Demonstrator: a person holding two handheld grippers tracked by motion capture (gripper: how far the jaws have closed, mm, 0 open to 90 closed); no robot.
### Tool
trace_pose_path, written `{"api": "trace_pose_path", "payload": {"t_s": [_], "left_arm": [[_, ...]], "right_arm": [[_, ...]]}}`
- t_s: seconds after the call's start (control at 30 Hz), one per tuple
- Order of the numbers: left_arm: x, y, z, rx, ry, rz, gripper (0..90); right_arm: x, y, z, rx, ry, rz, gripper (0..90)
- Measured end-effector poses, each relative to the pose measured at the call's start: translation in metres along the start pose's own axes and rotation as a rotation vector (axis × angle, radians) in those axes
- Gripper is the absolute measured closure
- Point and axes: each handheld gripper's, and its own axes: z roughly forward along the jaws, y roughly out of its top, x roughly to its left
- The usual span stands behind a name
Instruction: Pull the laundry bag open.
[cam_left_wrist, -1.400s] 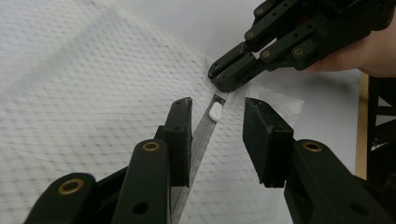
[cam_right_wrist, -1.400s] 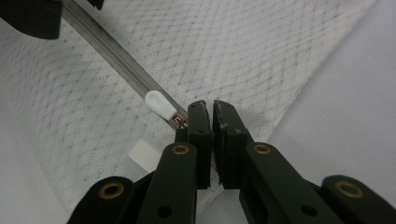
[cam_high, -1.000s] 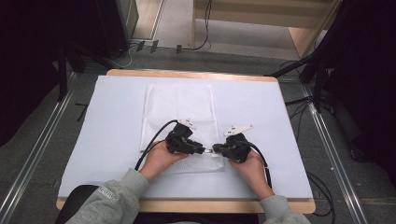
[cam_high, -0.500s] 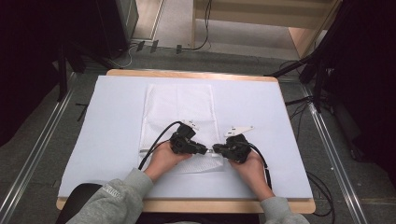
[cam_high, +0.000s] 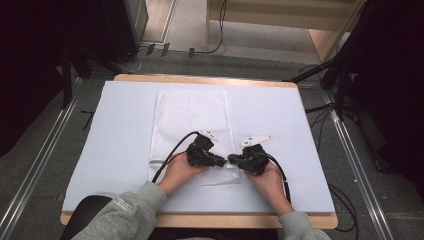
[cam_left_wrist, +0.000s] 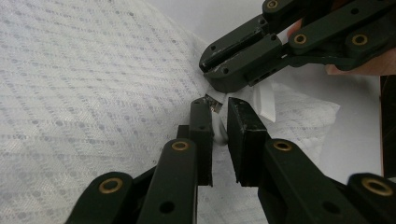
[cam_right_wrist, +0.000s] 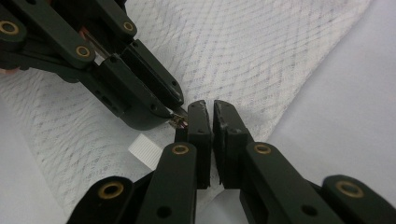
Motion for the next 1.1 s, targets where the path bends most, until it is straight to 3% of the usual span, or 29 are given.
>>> {"api": "trace_pose_path", "payload": {"t_s": [0.33,0.87,1.1], "left_arm": [[0.002,0.003,0.002,0.009,-0.009,-0.013,85.4],[0.012,0.007,0.0,0.045,-0.075,-0.091,87.9],[0.015,0.006,-0.006,0.057,-0.08,-0.097,87.9]], "right_arm": [[0.0,-0.002,0.0,-0.01,0.0,0.015,87.2],[0.002,-0.006,0.0,-0.039,-0.01,-0.045,87.9],[0.001,-0.007,-0.001,-0.039,-0.009,-0.057,88.7]]}}
